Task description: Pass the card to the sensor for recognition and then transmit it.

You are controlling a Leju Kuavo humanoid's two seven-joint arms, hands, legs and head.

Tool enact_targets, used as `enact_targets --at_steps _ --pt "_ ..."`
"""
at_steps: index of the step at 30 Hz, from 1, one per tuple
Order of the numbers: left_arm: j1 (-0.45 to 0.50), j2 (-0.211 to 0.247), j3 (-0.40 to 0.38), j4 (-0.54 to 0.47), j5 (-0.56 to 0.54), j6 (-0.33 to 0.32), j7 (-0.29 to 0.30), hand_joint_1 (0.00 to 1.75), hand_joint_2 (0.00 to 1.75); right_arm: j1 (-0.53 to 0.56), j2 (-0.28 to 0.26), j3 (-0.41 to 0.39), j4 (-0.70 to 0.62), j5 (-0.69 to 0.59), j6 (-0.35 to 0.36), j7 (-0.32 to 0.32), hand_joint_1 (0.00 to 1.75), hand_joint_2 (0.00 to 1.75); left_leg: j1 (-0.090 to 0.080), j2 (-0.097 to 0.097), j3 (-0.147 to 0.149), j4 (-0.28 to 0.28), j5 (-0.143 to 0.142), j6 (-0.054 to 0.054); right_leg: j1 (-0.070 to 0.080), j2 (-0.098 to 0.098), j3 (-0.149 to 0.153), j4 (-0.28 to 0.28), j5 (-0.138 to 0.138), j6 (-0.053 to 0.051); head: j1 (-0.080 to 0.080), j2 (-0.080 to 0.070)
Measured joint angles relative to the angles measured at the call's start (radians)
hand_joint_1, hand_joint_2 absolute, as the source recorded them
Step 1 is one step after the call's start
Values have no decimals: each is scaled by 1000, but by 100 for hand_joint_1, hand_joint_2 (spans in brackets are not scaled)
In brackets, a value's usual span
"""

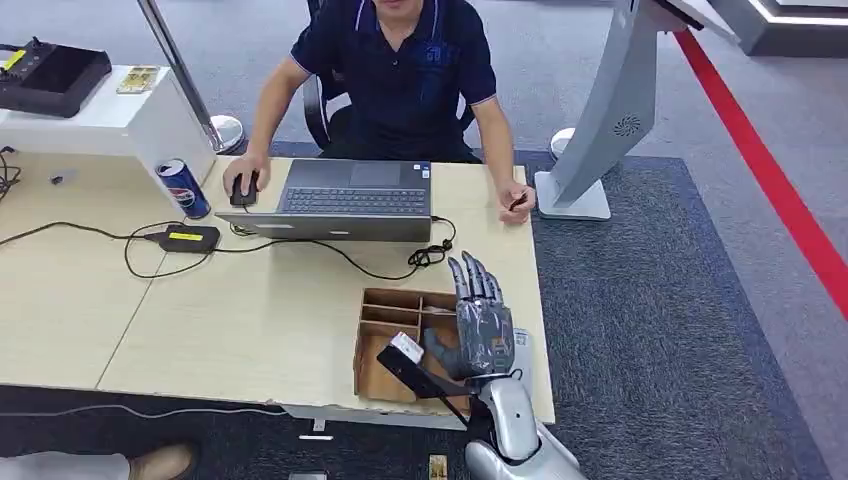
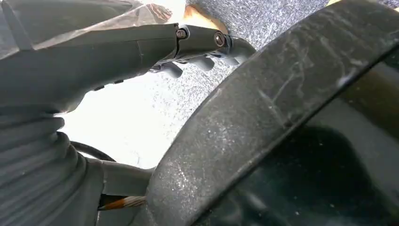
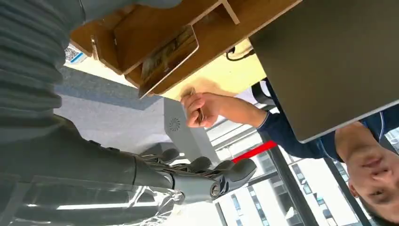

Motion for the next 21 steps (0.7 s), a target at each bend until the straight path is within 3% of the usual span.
enact_targets --at_steps 21 --pt "0 0 0 0 0 0 0 0 175 0 7 0 3 0 1 0 3 175 0 0 0 0 0 0 0 0 0 0 0 0 0 0"
